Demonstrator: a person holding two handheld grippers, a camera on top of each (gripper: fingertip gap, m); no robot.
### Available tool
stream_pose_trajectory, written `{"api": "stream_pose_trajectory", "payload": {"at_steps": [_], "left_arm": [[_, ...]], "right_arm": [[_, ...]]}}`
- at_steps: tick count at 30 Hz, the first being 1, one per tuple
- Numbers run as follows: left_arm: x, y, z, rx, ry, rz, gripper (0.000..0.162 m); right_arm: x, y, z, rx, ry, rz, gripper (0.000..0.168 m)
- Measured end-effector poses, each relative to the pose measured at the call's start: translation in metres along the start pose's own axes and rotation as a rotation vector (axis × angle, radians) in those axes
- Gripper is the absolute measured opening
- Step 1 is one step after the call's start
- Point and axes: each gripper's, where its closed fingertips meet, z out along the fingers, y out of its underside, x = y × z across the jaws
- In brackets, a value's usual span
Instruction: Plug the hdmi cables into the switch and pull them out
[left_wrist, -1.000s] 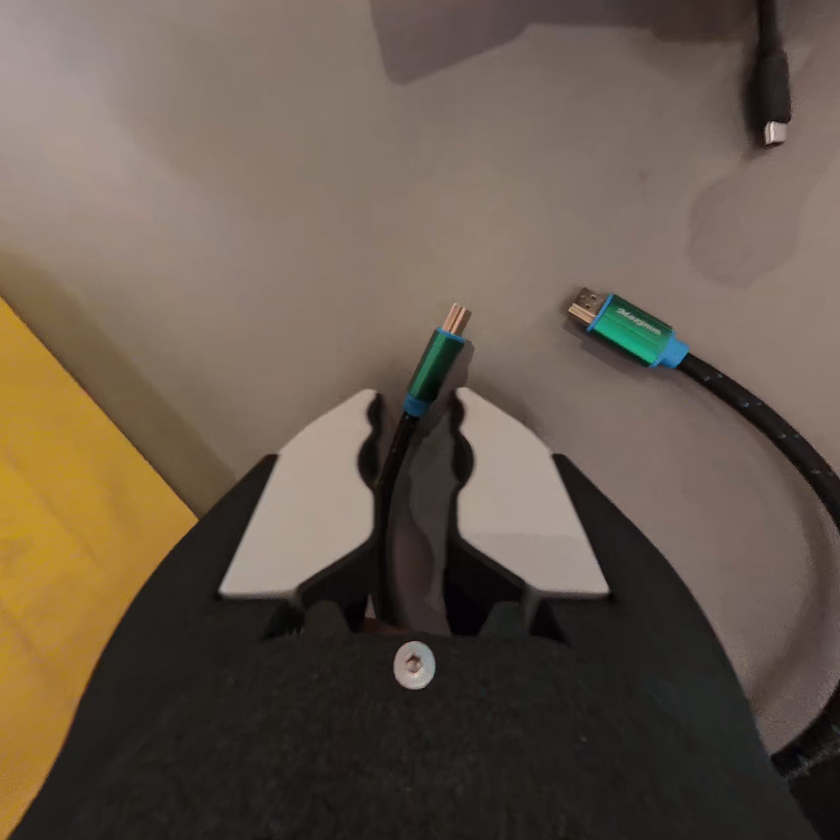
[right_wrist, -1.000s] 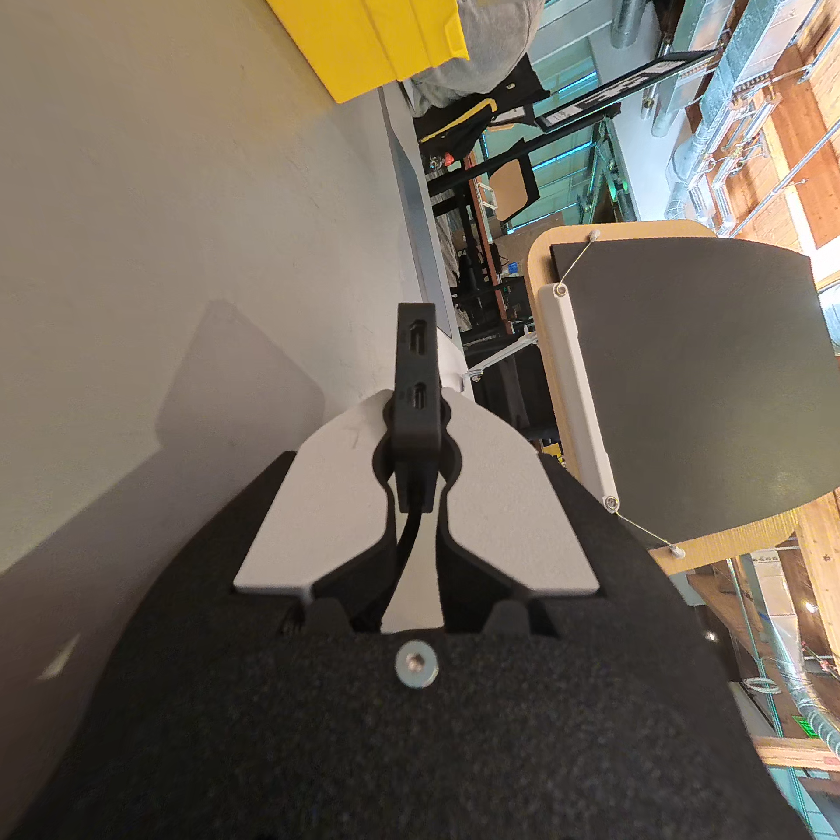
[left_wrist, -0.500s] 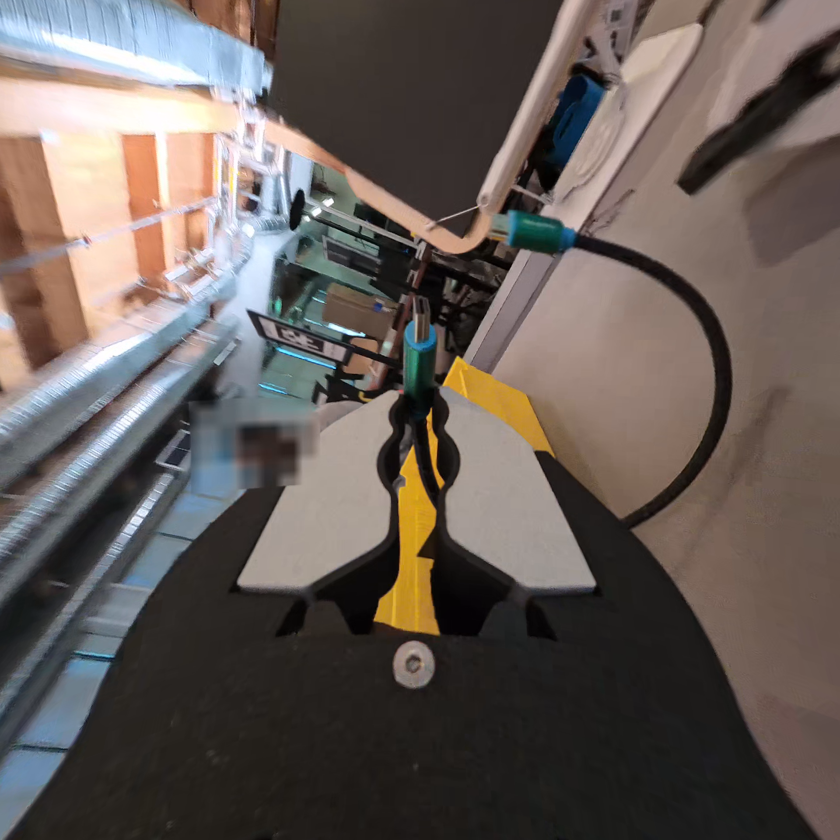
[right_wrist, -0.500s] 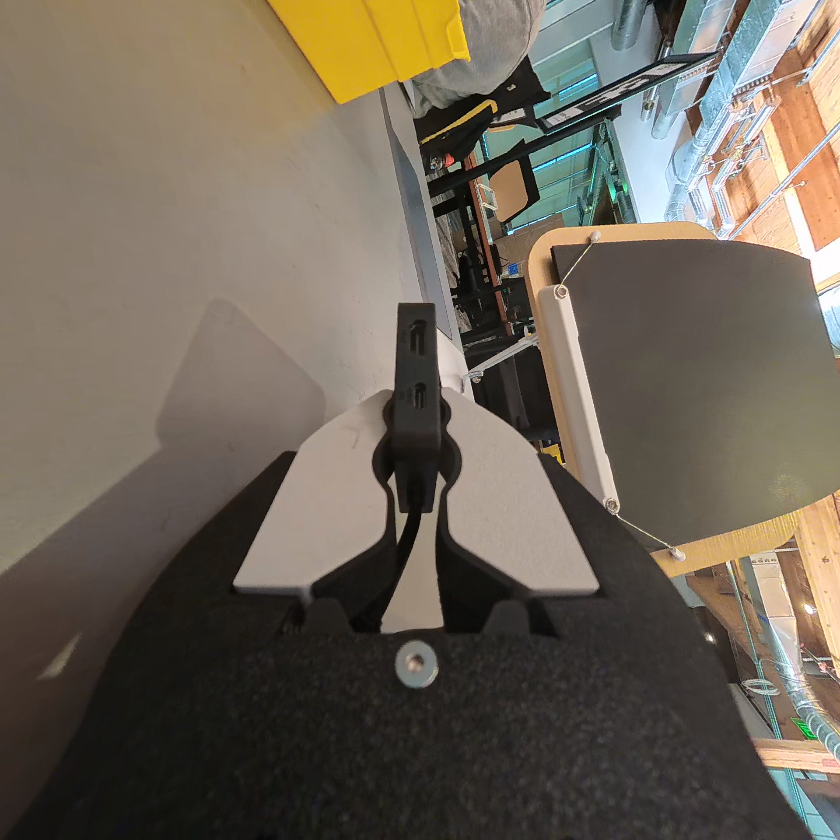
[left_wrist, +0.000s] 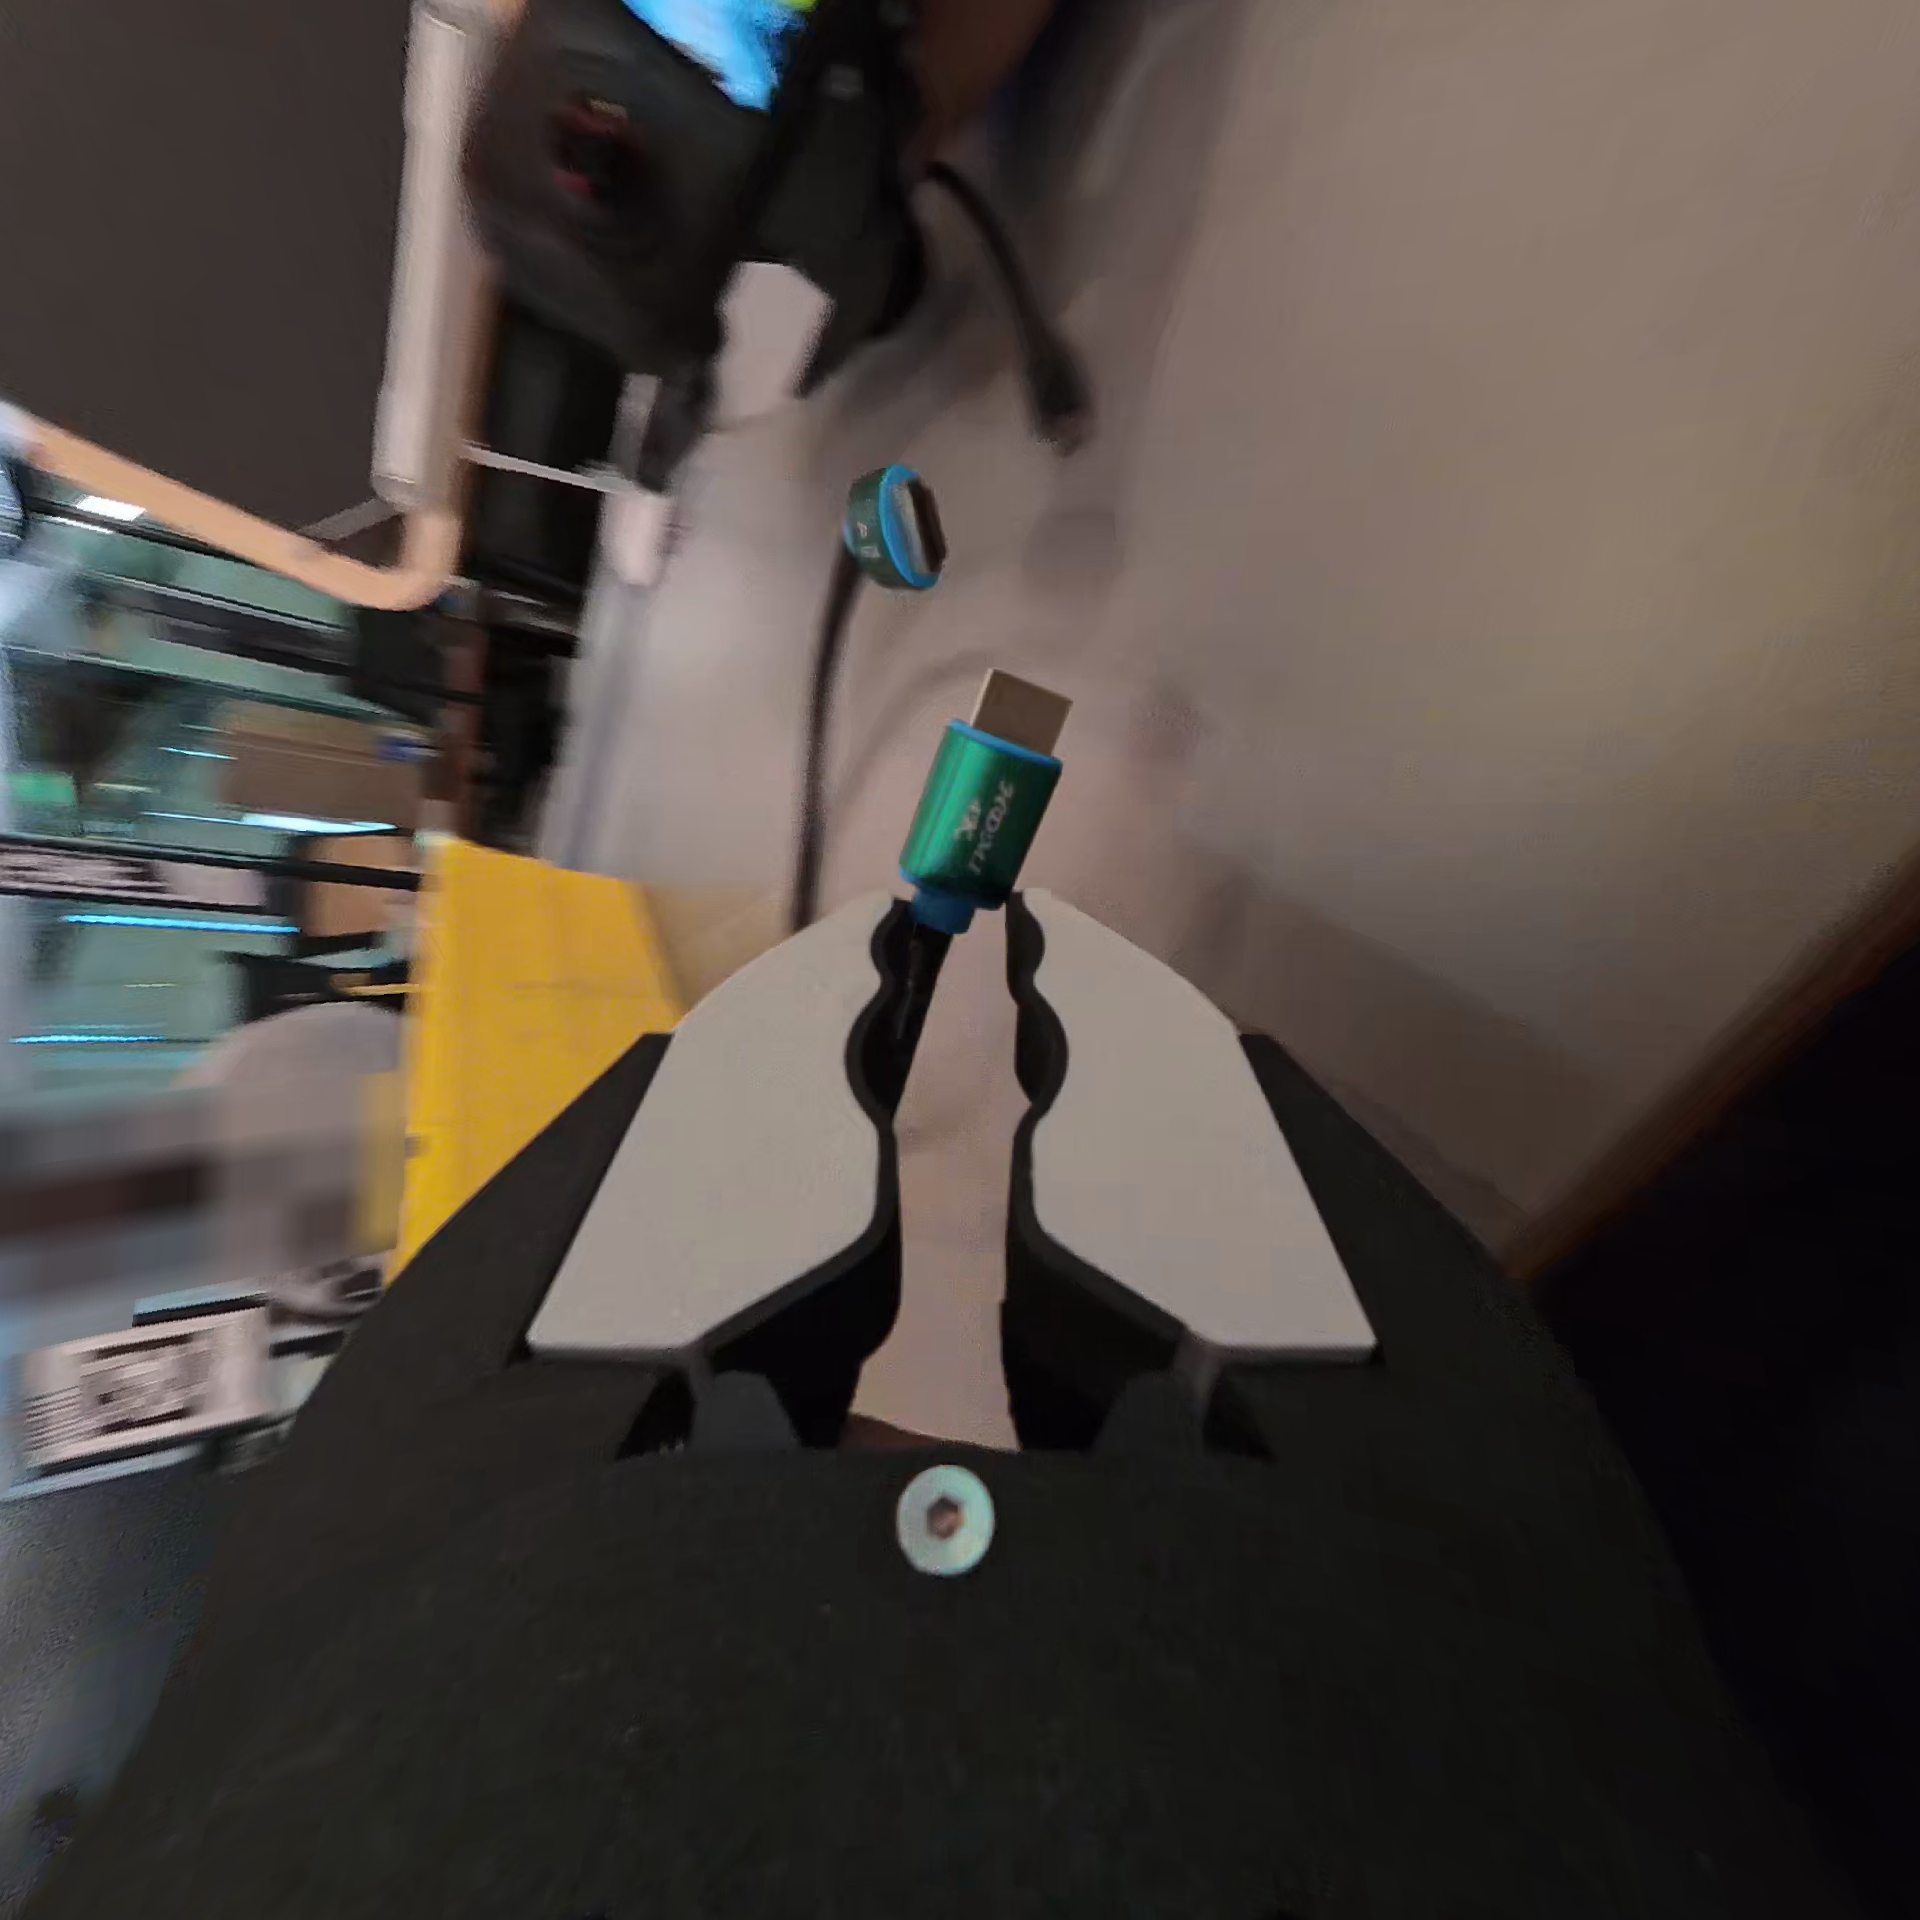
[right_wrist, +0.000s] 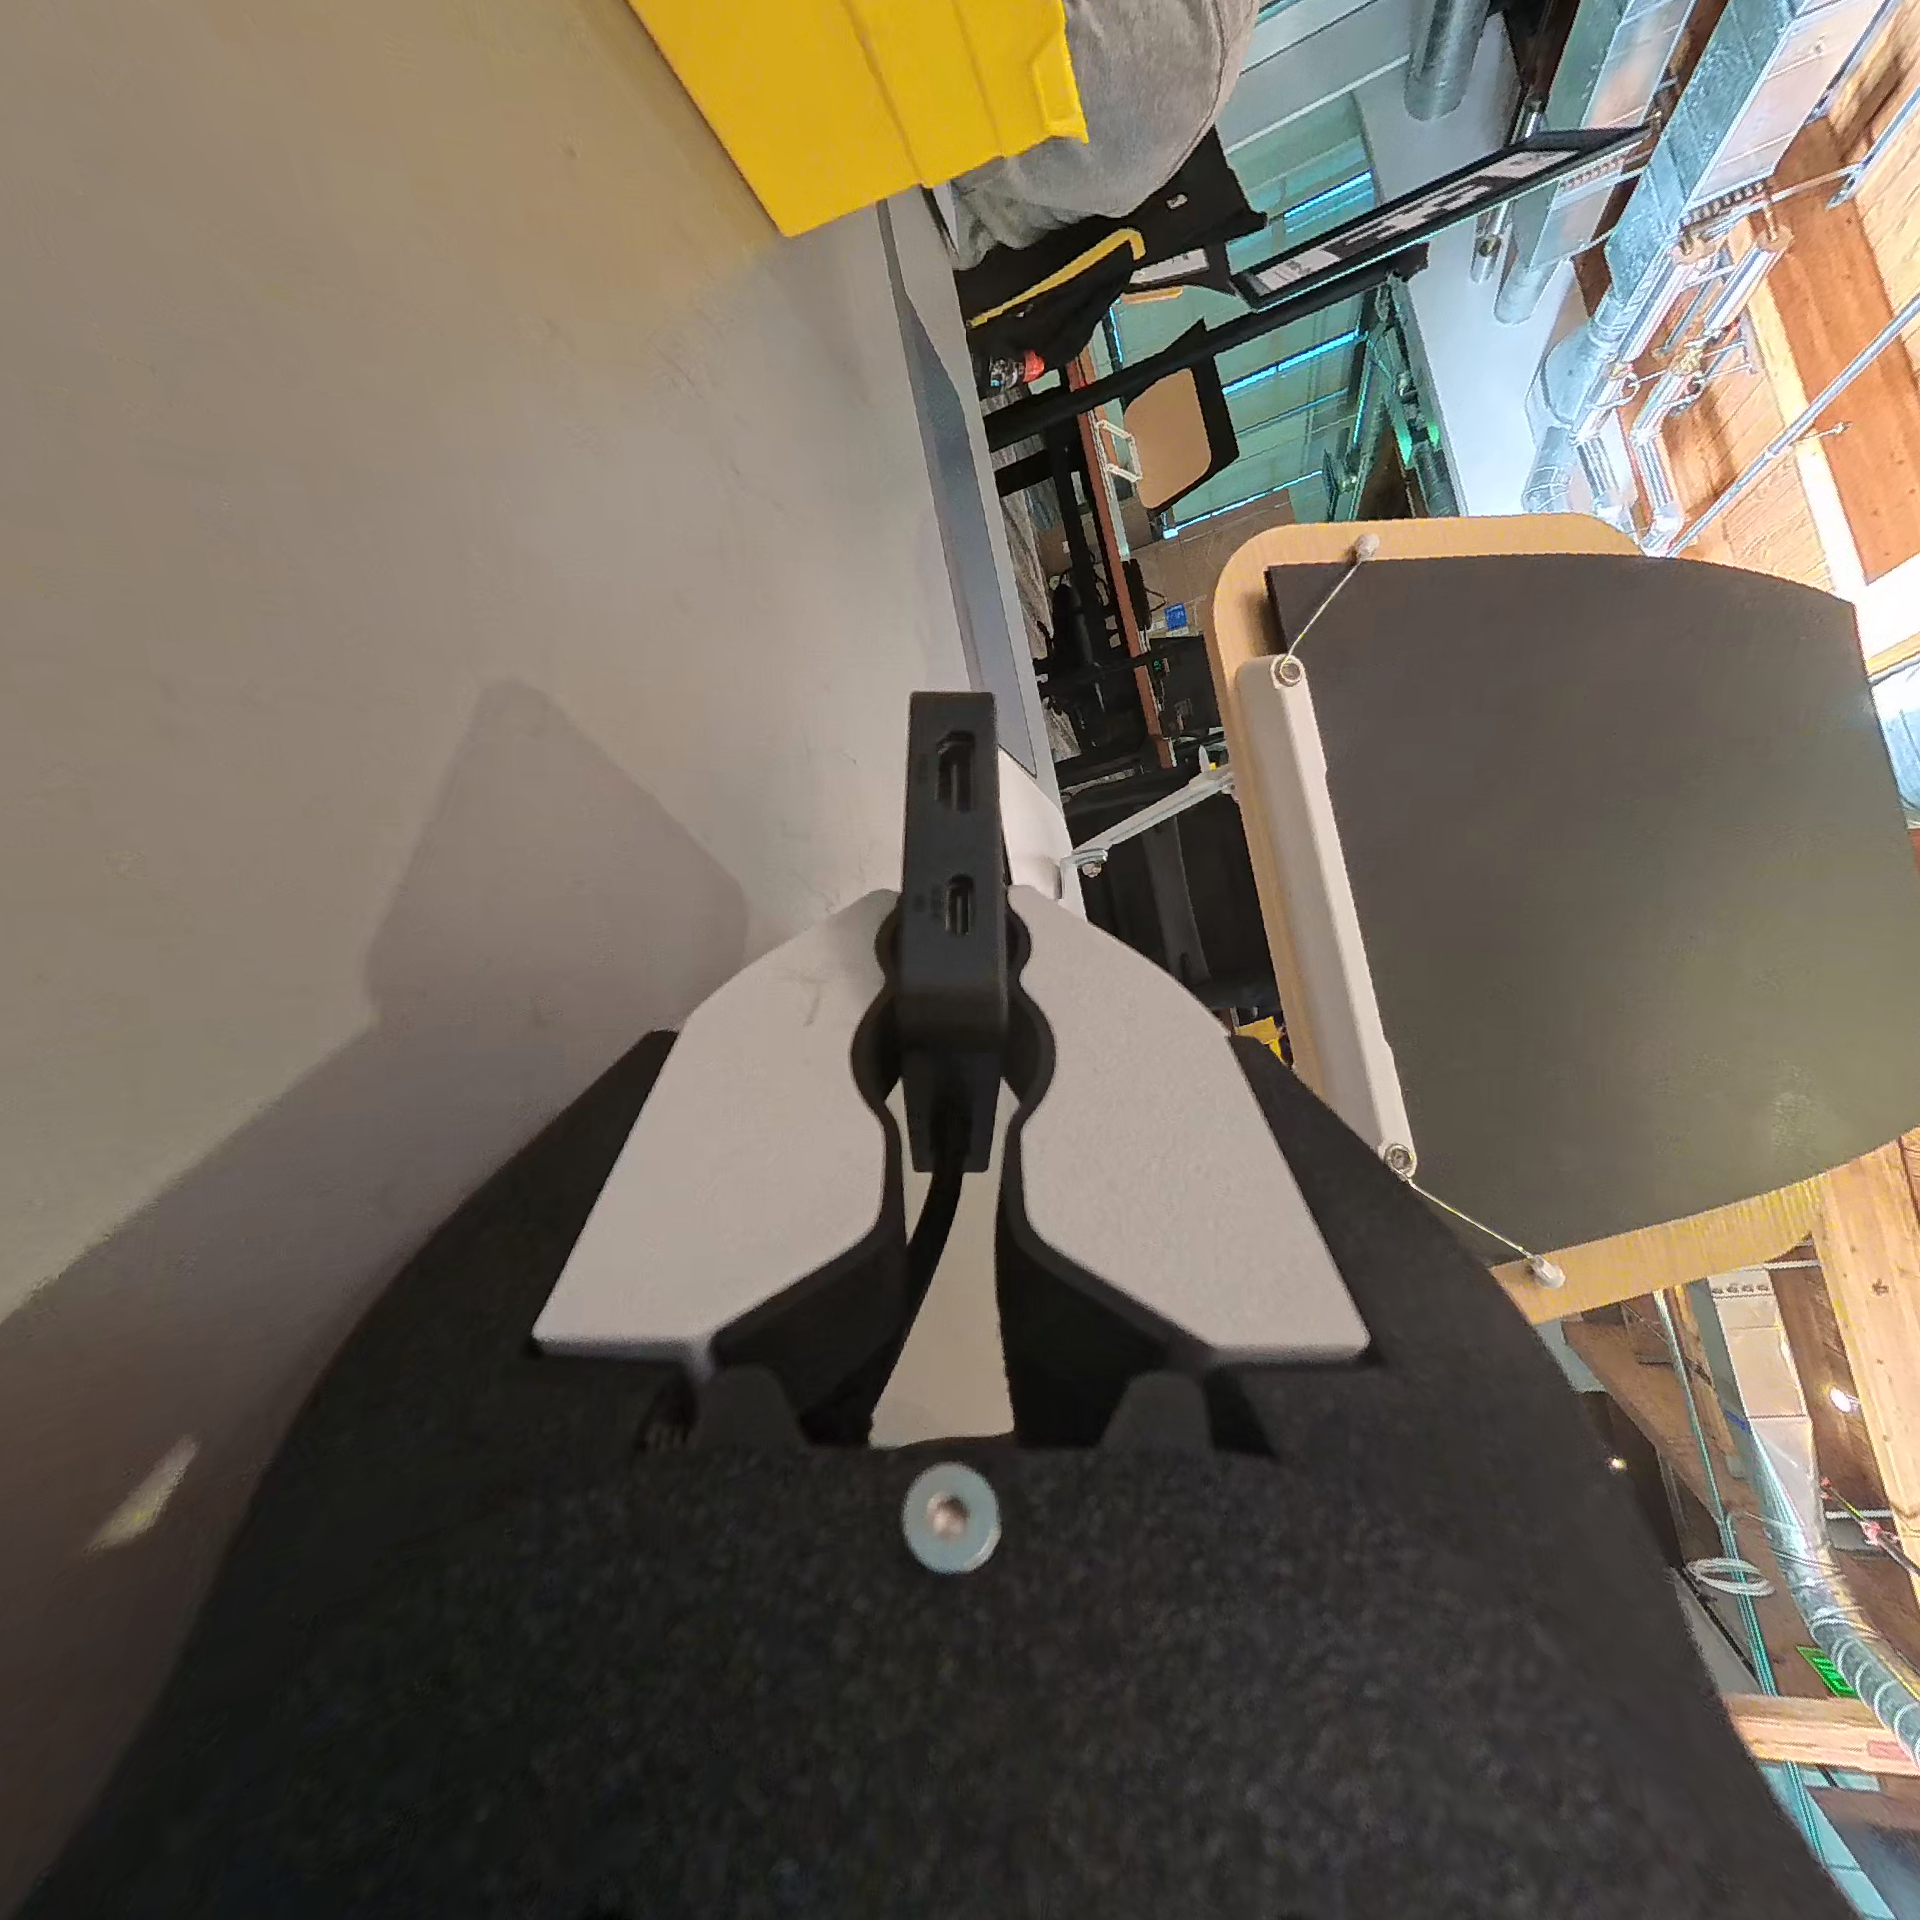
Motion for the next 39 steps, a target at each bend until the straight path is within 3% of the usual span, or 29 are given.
{"api": "stream_pose_trajectory", "payload": {"at_steps": [5,9,13,19,20,21,23,26,32,34,39], "left_arm": [[0.04,-0.023,0.004,0.061,0.292,-0.206,0.01],[0.028,-0.039,-0.009,0.192,0.482,-0.339,0.026],[0.014,-0.032,-0.019,0.257,0.588,-0.272,0.03],[0.039,-0.019,-0.006,0.206,0.662,-0.109,0.028],[0.043,-0.016,-0.001,0.192,0.664,-0.09,0.025],[0.046,-0.015,0.002,0.195,0.65,-0.07,0.01],[0.044,-0.017,0.007,0.191,0.612,-0.07,0.006],[0.028,-0.023,0.006,0.181,0.644,-0.234,0.006],[-0.057,-0.038,-0.01,0.264,0.918,-0.831,0.006],[-0.087,-0.039,-0.002,0.273,0.963,-0.991,0.006],[-0.128,-0.038,0.034,0.243,1.009,-1.214,0.006]], "right_arm": [[0.0,0.001,-0.001,-0.006,0.001,-0.001,0.014],[0.001,0.002,-0.002,-0.007,0.005,0.005,0.014],[0.002,0.002,-0.002,-0.006,0.003,0.011,0.014],[0.001,0.002,-0.001,-0.007,-0.001,0.006,0.014],[0.001,0.003,-0.001,-0.007,0.0,0.006,0.014],[0.002,0.003,-0.001,-0.006,0.001,0.009,0.014],[0.003,0.003,-0.002,-0.006,0.005,0.015,0.014],[0.004,0.002,-0.003,0.0,0.012,0.016,0.014],[0.034,-0.025,-0.024,0.162,0.179,0.032,0.014],[0.051,-0.041,-0.04,0.233,0.277,0.028,0.014],[0.063,-0.055,-0.053,0.193,0.37,-0.007,0.014]]}}
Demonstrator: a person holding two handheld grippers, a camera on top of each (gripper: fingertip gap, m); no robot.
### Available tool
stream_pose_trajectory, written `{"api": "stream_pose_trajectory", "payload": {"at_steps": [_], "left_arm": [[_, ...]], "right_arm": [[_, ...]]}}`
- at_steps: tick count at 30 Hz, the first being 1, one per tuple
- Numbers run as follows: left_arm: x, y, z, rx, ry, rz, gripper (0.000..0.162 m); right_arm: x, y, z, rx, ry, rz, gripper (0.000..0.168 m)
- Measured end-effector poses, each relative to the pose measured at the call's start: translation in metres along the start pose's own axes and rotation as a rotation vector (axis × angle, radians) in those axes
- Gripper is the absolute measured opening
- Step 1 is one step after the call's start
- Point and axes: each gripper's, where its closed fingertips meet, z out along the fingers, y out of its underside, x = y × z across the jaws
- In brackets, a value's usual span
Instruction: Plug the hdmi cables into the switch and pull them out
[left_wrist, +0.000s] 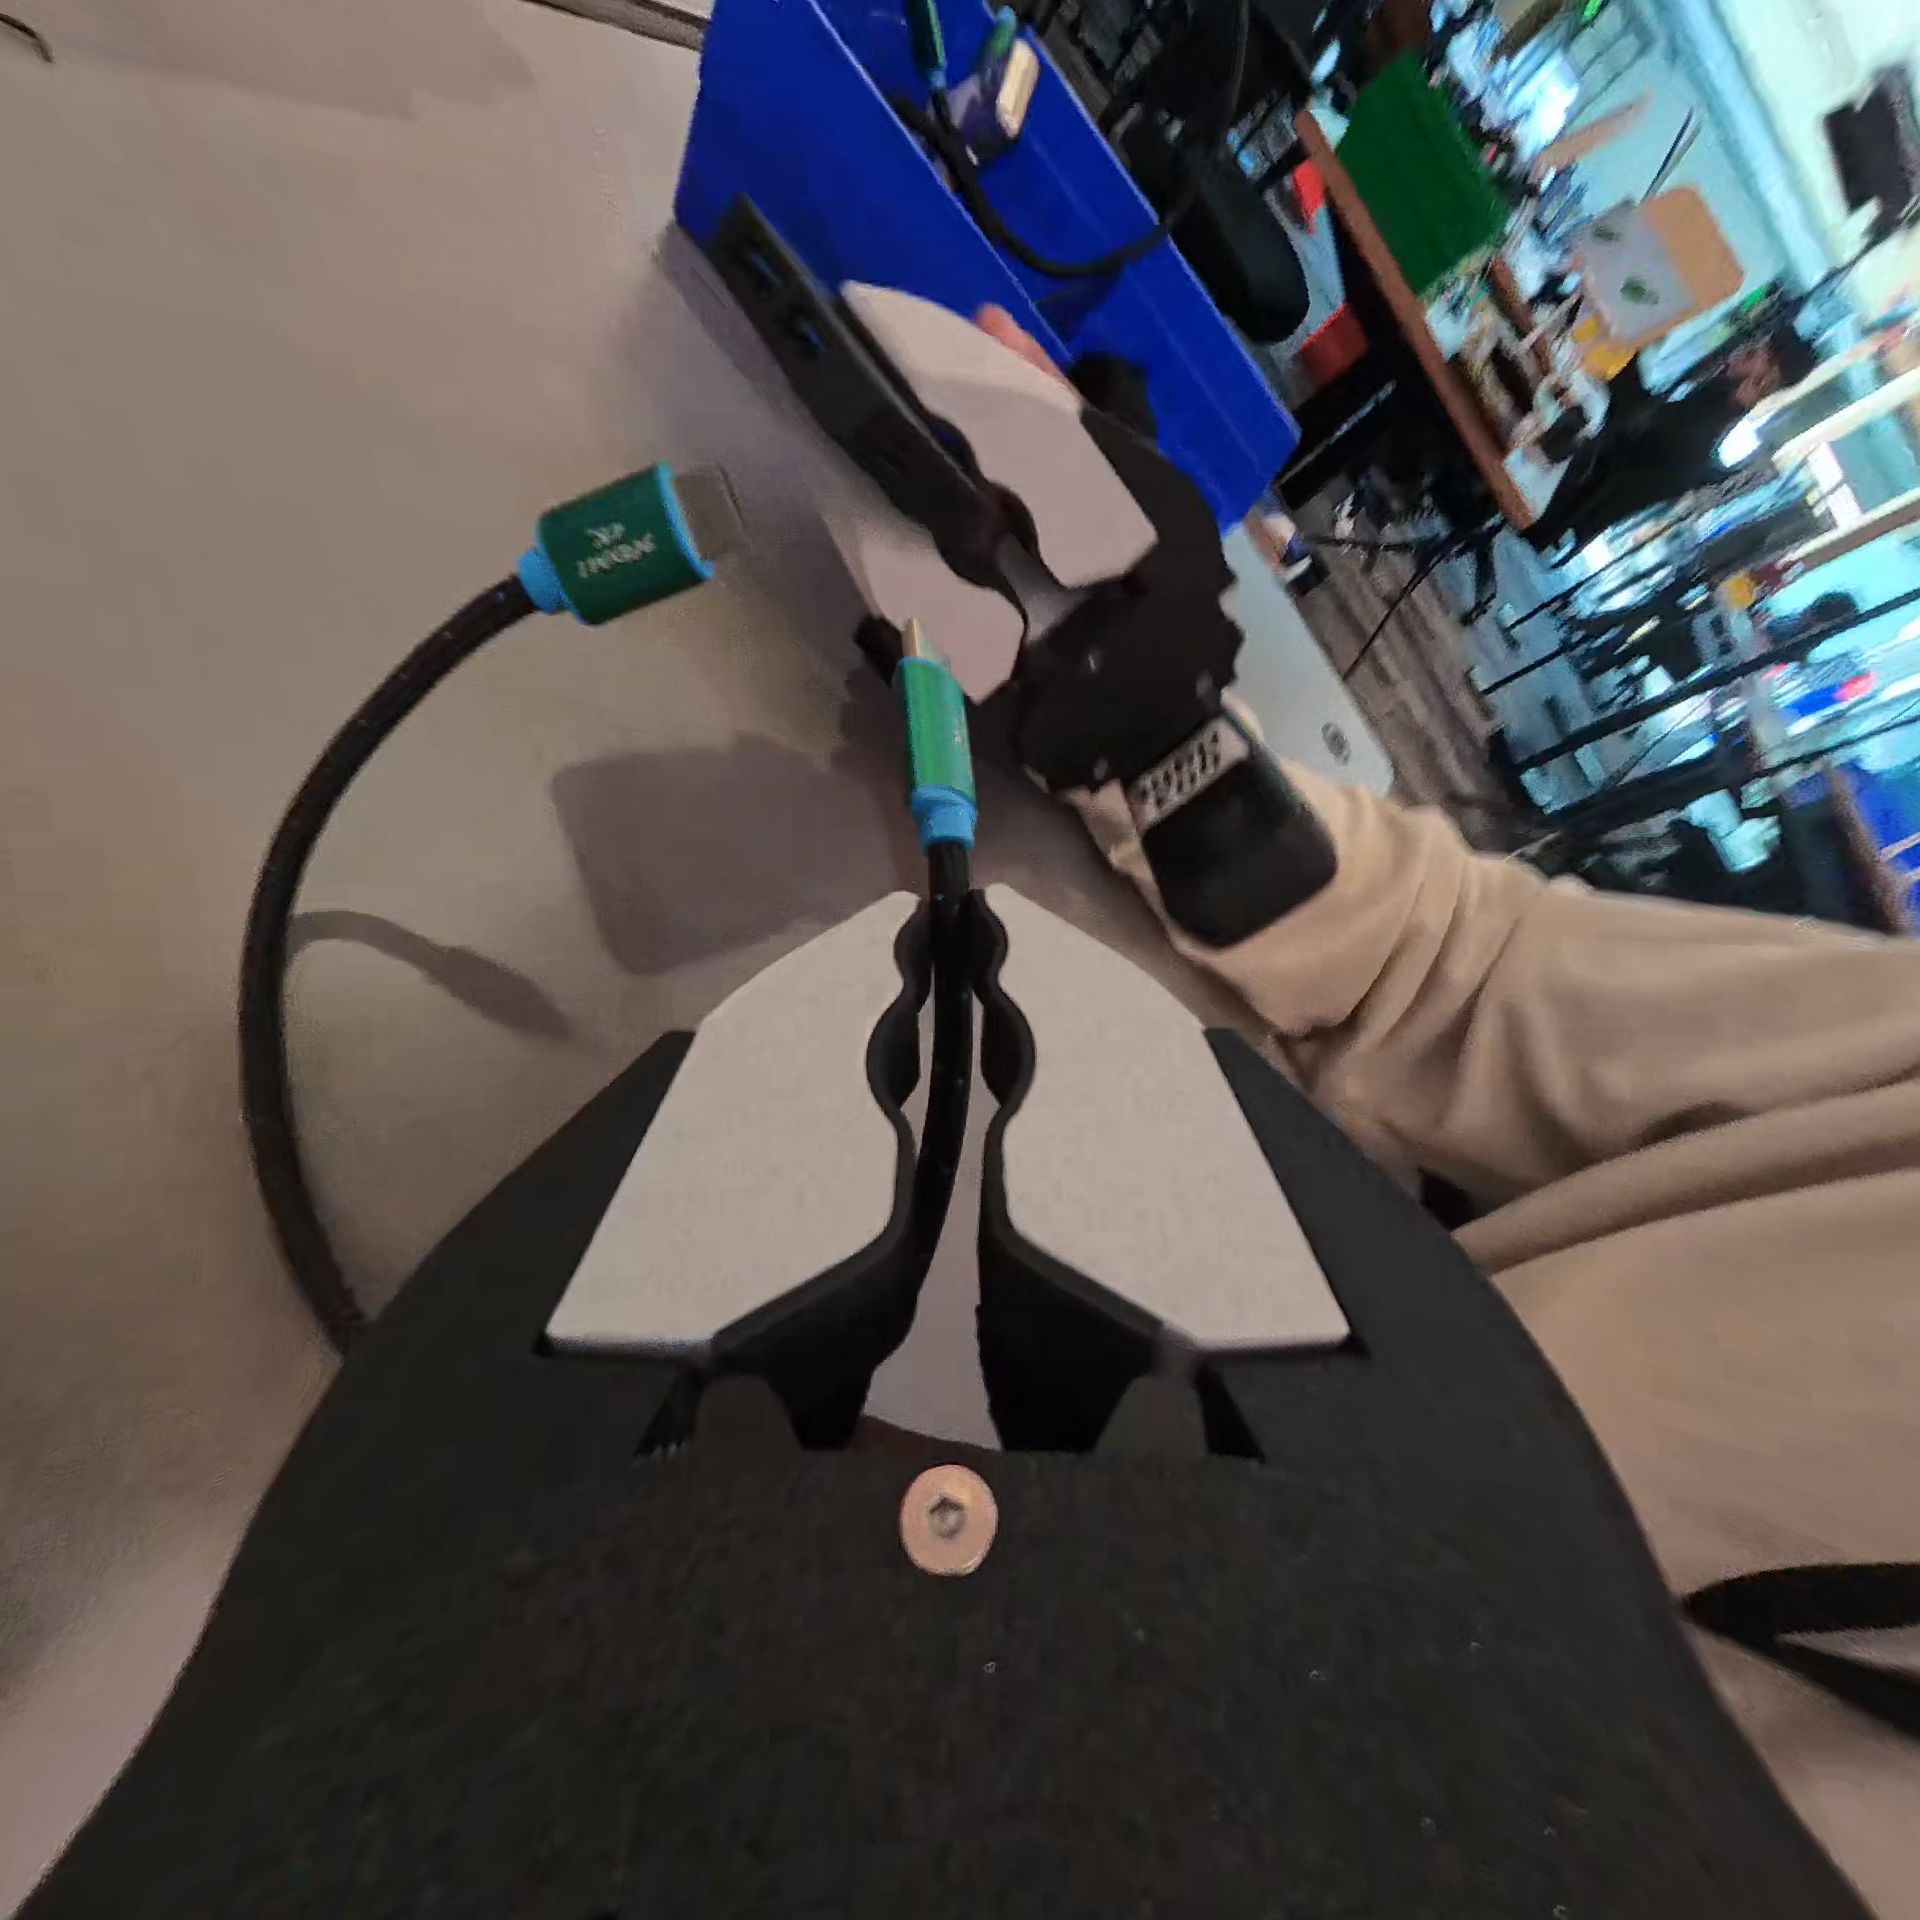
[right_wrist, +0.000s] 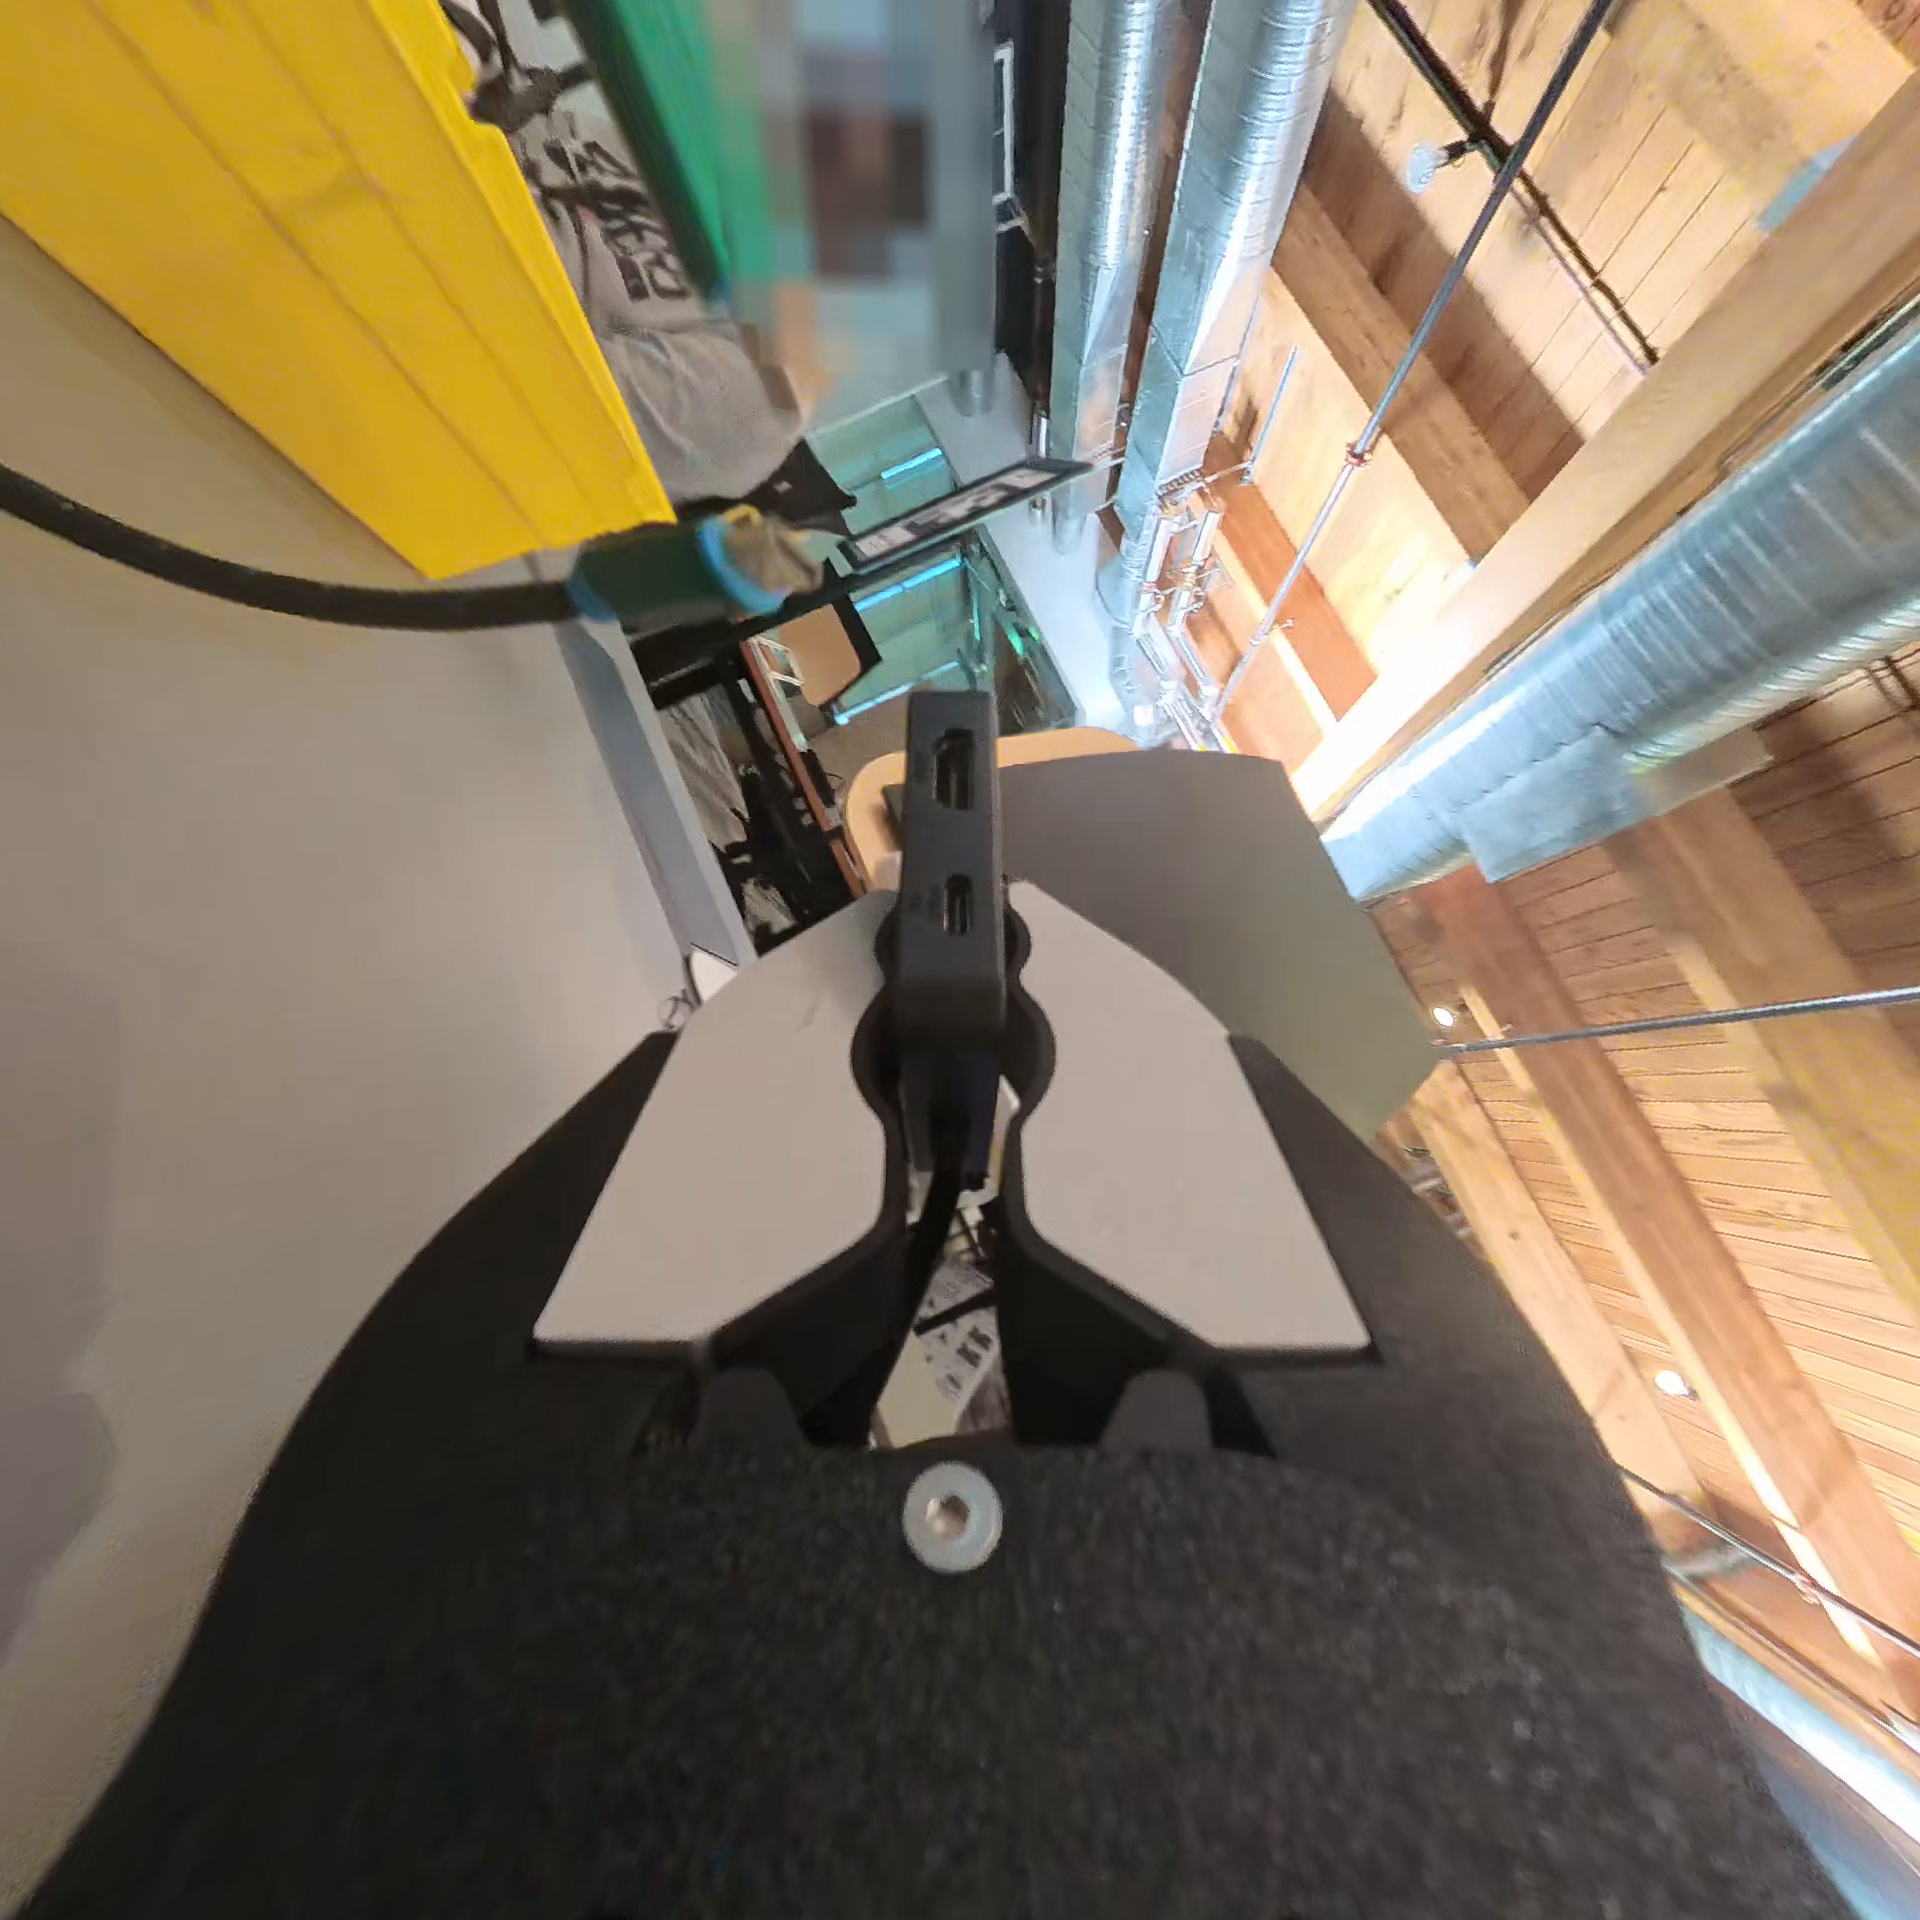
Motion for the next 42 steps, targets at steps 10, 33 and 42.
{"api": "stream_pose_trajectory", "payload": {"at_steps": [10,33,42], "left_arm": [[-0.009,-0.023,0.019,0.072,0.099,-0.173,0.005],[-0.015,-0.032,0.03,0.264,0.29,-0.526,0.005],[-0.014,-0.033,0.021,0.184,0.214,-0.437,0.005]], "right_arm": [[-0.011,-0.003,0.004,-0.08,-0.021,-0.07,0.013],[-0.011,0.006,0.006,-0.141,-0.014,-0.087,0.013],[-0.004,-0.009,0.0,-0.087,0.055,-0.211,0.012]]}}
